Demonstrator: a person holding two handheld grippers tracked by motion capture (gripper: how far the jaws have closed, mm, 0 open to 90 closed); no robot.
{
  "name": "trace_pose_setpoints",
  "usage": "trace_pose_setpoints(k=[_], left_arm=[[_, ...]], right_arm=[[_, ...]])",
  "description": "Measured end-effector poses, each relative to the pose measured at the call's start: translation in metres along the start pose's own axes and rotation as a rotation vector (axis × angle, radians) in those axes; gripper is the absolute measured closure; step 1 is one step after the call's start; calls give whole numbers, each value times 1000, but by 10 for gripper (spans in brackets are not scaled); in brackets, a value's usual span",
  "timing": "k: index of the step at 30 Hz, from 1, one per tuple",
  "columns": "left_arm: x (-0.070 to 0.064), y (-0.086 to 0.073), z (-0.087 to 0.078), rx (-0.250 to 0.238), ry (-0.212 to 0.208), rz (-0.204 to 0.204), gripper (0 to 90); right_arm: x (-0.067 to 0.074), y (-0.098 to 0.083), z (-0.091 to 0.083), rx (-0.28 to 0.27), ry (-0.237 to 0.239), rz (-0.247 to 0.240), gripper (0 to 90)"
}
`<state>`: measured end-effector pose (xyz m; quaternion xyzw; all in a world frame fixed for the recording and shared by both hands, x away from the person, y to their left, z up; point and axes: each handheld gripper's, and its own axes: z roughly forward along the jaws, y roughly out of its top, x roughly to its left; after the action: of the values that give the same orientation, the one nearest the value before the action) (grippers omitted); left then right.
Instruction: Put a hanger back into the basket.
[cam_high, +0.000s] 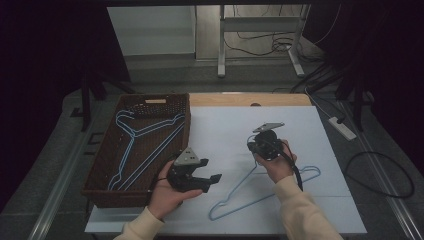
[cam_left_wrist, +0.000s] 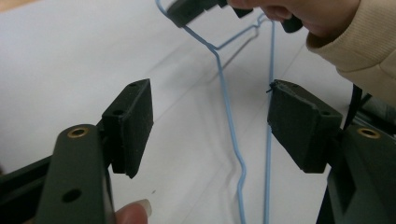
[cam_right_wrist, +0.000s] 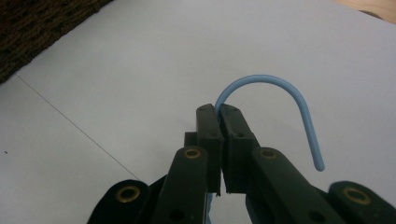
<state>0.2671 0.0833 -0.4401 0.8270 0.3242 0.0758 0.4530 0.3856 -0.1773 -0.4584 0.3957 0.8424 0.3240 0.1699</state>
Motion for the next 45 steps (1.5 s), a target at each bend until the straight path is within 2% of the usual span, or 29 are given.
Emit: trace_pose_setpoints(k=[7,9,13,14,18,27,31,41,43,45], left_arm=[[-13,7,23,50,-14,27,320],[-15,8,25,52,-18,28,317],[-21,8,42,89,-38,30,315],[-21,8,42,89,-38,30,316],[-24,6,59,116,-53,26,317],[-21,0,103,186,-67,1,346],[-16,-3,116,213,-77,-20,414],[-13,-6,123,229,-130,-58,826],[-12,-5,123,225,-138,-74,841],[-12,-5,121,214,-130,-80,850]], right_arm=[[1,-1,-3,-11,3,-6,880],[2,-1,-4,-16,5,-5,880],[3,-2,-5,-23,5,-7,880],[3,-2,-6,-25,4,-8,880],[4,-3,-7,-29,7,-13,880],[6,-4,-10,-37,7,-11,880],[6,-4,-13,-49,9,-14,879],[7,-6,-20,-77,16,-8,879],[7,-7,-23,-88,20,-9,877],[6,-9,-27,-109,24,-7,870]])
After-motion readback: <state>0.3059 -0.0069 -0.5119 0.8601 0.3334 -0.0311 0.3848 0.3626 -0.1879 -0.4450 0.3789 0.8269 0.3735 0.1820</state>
